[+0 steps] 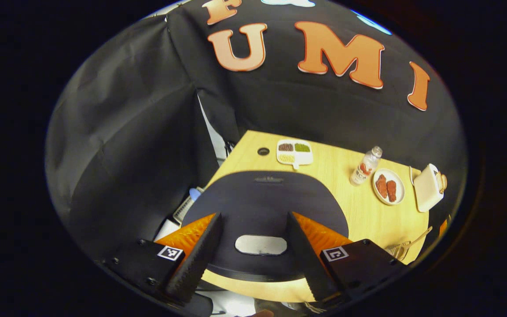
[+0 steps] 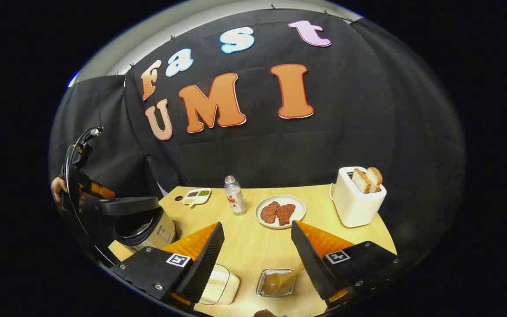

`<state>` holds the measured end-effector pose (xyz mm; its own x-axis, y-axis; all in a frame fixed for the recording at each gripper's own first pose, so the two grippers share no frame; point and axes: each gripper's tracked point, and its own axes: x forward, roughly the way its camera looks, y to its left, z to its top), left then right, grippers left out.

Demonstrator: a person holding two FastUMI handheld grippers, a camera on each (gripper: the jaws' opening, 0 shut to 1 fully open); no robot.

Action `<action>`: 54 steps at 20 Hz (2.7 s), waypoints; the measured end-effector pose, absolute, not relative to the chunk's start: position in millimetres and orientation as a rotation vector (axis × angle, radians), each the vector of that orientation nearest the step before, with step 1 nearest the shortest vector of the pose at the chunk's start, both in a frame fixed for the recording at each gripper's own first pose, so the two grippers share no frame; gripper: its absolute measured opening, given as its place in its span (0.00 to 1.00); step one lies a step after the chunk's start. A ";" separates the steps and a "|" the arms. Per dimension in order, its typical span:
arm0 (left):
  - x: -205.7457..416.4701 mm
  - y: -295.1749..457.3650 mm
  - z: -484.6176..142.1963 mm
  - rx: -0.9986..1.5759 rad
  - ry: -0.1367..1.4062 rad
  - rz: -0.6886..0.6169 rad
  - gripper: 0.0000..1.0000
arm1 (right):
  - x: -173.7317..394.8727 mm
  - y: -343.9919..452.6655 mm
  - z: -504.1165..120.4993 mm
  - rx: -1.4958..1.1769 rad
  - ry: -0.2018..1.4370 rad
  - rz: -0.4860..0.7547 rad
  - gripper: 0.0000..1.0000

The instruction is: Close the left gripper, press the button to open the rice cooker; take a wooden spoon from the chopstick holder with the right hand, scoop a spoonful of rice and pour it into the rice cooker, then put the wooden spoon back into the chopstick holder.

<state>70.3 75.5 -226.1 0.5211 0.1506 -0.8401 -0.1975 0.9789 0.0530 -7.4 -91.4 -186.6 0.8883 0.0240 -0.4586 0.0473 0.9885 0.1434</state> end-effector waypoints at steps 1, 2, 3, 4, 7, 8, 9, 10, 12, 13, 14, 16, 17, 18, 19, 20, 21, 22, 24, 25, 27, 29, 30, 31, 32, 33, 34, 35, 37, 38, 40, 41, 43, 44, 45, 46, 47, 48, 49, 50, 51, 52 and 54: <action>57.7 74.0 -239.6 -0.069 1.066 0.210 1.00 | -7.7 -84.1 -190.2 0.147 0.489 0.006 0.95; 48.1 72.1 -255.0 -0.093 1.132 0.206 1.00 | -8.5 -81.0 -192.7 0.133 0.497 0.017 0.95; 39.4 69.5 -270.4 -0.125 1.202 0.208 1.00 | -8.8 -78.1 -193.3 0.117 0.500 0.030 1.00; 29.4 66.3 -286.2 -0.163 1.277 0.216 1.00 | -10.2 -75.5 -192.6 0.103 0.502 0.037 0.95; 40.6 65.6 -294.5 -0.136 1.262 0.191 0.99 | -10.5 -67.0 -189.7 0.077 0.502 0.063 0.95; 41.2 66.8 -295.6 -0.136 1.268 0.195 1.00 | -11.1 -64.2 -188.9 0.073 0.501 0.070 0.95; 43.0 66.8 -294.0 -0.130 1.270 0.185 1.00 | -10.7 -61.9 -187.8 0.070 0.498 0.074 0.95; 45.1 66.8 -296.3 -0.126 1.261 0.172 1.00 | -10.7 -59.9 -187.4 0.069 0.494 0.079 0.95; 48.0 68.1 -298.4 -0.128 1.220 0.177 1.00 | -11.0 -53.3 -184.5 0.069 0.486 0.090 0.95; 50.9 69.2 -297.2 -0.124 1.178 0.186 1.00 | -11.3 -51.4 -183.5 0.065 0.483 0.091 0.95; 50.8 69.6 -295.6 -0.115 1.136 0.193 1.00 | -11.6 -49.6 -181.6 0.062 0.478 0.096 0.95; 51.8 65.8 -289.2 -0.081 1.039 0.192 1.00 | -10.2 -41.8 -172.5 0.062 0.456 0.110 0.95; 53.9 62.2 -280.1 -0.065 0.979 0.178 1.00 | -7.7 -37.7 -165.6 0.059 0.440 0.113 0.95; 57.5 56.7 -265.8 -0.055 0.905 0.169 1.00 | -5.7 -34.2 -158.3 0.054 0.421 0.120 0.95; 61.5 52.0 -247.7 -0.040 0.828 0.162 1.00 | -2.2 -30.9 -148.9 0.044 0.396 0.118 0.95; 64.2 50.2 -226.8 -0.021 0.749 0.161 0.99 | 1.5 -28.5 -140.0 0.036 0.368 0.116 0.95; 67.0 47.0 -206.7 -0.005 0.678 0.148 1.00 | 4.7 -26.2 -129.9 0.029 0.339 0.111 0.95; 65.7 44.9 -187.1 0.003 0.613 0.143 1.00 | 7.8 -23.4 -119.2 0.027 0.309 0.107 0.95; 62.8 37.8 -153.1 -0.007 0.503 0.130 1.00 | 11.3 -14.6 -101.6 0.025 0.260 0.113 0.95; 59.3 35.4 -136.4 -0.018 0.454 0.122 0.99 | 12.1 -10.1 -93.0 0.020 0.242 0.122 0.95; 48.8 30.1 -104.7 -0.046 0.366 0.107 0.99 | 12.1 -2.5 -78.3 0.018 0.210 0.136 0.95; 39.2 21.9 -80.4 -0.064 0.279 0.086 0.96 | 13.1 3.1 -62.7 0.015 0.175 0.138 0.95; 36.5 12.1 -67.8 -0.065 0.230 0.071 0.99 | 14.2 4.2 -55.9 0.012 0.155 0.133 0.95; 31.4 7.6 -54.5 -0.054 0.179 0.055 0.99 | 14.8 4.9 -49.7 0.010 0.133 0.127 0.95; 28.0 5.0 -46.3 -0.043 0.130 0.043 0.98 | 16.5 5.4 -42.7 0.008 0.112 0.120 0.95; 23.6 1.5 -40.2 -0.028 0.097 0.032 0.96 | 18.0 5.6 -37.2 0.005 0.090 0.115 0.95; 19.1 -4.1 -35.9 -0.016 0.074 0.020 0.96 | 18.4 4.9 -32.2 0.002 0.067 0.110 0.95; 14.3 -8.6 -34.2 -0.008 0.061 0.012 0.96 | 18.7 5.0 -27.7 -0.004 0.052 0.105 0.95; 6.2 -21.9 -32.1 -0.016 0.042 -0.008 0.96 | 16.1 6.7 -22.3 -0.011 0.031 0.103 0.95; 4.4 -28.3 -32.3 -0.023 0.031 -0.023 0.96 | 16.1 9.5 -20.4 -0.011 0.022 0.101 0.97; 4.0 -34.3 -32.7 -0.011 0.001 -0.046 0.96 | 14.3 21.2 -23.5 -0.002 0.002 0.123 0.95; 4.2 -32.6 -36.7 -0.004 0.011 -0.040 0.96 | 13.0 24.1 -31.7 0.004 0.014 0.116 0.95; 4.3 -34.8 -38.1 -0.013 0.013 -0.046 0.96 | 7.9 32.0 -39.1 0.013 0.028 0.137 1.00; 3.3 -37.1 -34.9 -0.013 0.007 -0.048 0.96 | 6.9 33.5 -39.3 0.006 0.031 0.140 1.00; 2.9 -38.1 -33.1 -0.009 -0.001 -0.045 0.96 | 7.0 31.4 -36.4 0.002 0.023 0.130 0.95; 0.5 -39.3 -31.7 -0.002 -0.008 -0.045 0.96 | 8.1 30.5 -32.9 0.003 0.015 0.129 0.95; -0.4 -40.4 -30.1 0.004 -0.017 -0.046 0.96 | 8.0 30.2 -30.5 0.009 0.010 0.127 0.95; -1.3 -40.6 -27.2 0.012 -0.029 -0.045 0.96 | 8.6 27.8 -29.0 0.013 0.005 0.121 0.95; -1.0 -40.2 -23.9 0.015 -0.039 -0.042 0.96 | 9.9 22.8 -27.3 0.016 0.003 0.106 0.95; -0.4 -38.5 -21.0 0.014 -0.047 -0.037 0.96 | 10.4 18.4 -26.2 0.022 0.001 0.095 0.95; -0.2 -36.5 -18.5 0.009 -0.056 -0.035 0.96 | 10.6 13.4 -24.2 0.026 -0.001 0.081 0.95; -0.7 -35.9 -16.0 0.003 -0.062 -0.034 0.96 | 11.7 8.9 -23.0 0.031 -0.003 0.069 0.95; -1.4 -33.3 -14.5 -0.001 -0.071 -0.025 0.96 | 13.3 0.4 -20.9 0.034 -0.013 0.039 0.95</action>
<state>-1.4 -33.3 -14.5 0.9972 -0.0253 0.0709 0.0254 0.9997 0.0004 13.3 0.4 -20.9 0.9991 0.0390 0.0138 -0.0395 0.9986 0.0340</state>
